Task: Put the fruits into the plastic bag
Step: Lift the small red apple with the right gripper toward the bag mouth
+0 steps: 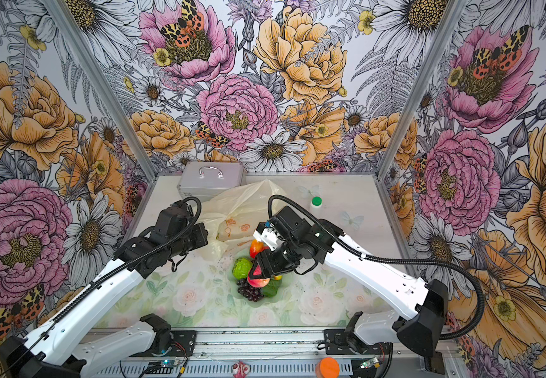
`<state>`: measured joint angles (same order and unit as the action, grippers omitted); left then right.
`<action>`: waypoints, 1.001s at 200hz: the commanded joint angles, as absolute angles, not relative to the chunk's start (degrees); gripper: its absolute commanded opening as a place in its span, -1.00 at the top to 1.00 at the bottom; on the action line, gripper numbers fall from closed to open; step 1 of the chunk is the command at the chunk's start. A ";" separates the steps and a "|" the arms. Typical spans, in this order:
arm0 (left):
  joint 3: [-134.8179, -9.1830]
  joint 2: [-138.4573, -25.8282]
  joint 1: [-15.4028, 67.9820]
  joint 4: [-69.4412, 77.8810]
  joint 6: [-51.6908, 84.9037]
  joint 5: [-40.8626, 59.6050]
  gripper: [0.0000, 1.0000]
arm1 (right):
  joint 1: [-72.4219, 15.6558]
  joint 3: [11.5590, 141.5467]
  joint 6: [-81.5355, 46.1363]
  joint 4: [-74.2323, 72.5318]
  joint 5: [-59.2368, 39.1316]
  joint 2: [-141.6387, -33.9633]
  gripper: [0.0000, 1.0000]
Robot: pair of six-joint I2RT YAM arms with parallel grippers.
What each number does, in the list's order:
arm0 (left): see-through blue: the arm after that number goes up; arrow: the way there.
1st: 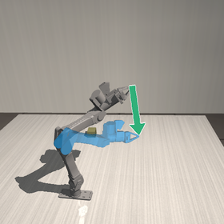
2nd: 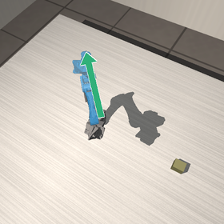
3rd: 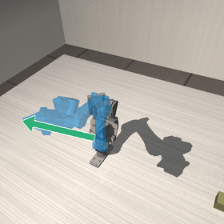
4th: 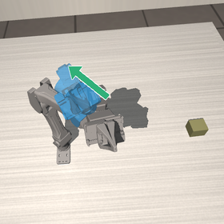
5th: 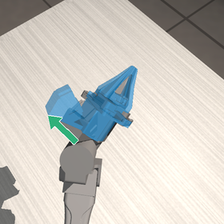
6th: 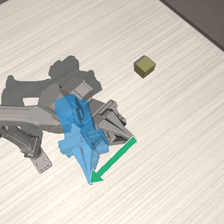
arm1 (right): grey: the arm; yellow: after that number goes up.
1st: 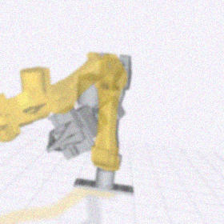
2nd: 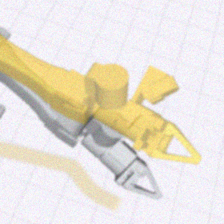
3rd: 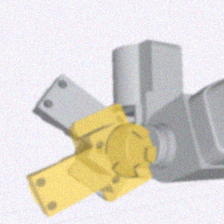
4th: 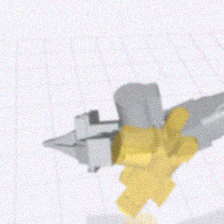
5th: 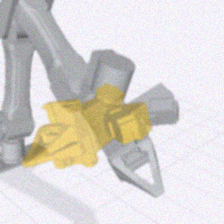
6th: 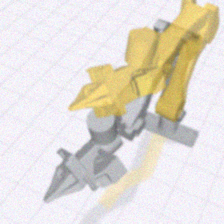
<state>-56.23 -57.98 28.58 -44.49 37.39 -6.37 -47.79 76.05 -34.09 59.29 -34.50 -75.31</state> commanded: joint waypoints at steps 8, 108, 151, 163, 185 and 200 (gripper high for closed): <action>-55.29 -56.31 28.16 -43.50 38.45 -5.60 1.00 | -45.79 78.06 -37.27 54.21 -40.80 -73.02 -0.01; -55.07 -55.55 29.07 -43.72 39.91 -6.11 1.00 | -38.80 80.42 -41.20 42.11 -36.64 -72.69 -0.01; -55.54 -56.13 29.88 -43.68 40.34 -6.89 1.00 | -38.85 83.39 -38.68 42.01 -27.80 -74.90 0.01; -55.63 -56.12 29.88 -43.59 40.42 -7.11 1.00 | -38.85 83.70 -38.09 42.01 -24.03 -75.17 0.01; -55.59 -56.10 30.06 -43.34 40.43 -7.21 1.00 | -38.83 84.05 -36.43 42.01 -18.29 -76.53 0.05; -55.13 -55.75 30.17 -42.90 40.29 -7.27 1.00 | -38.85 84.44 -35.79 42.01 -15.79 -78.20 0.06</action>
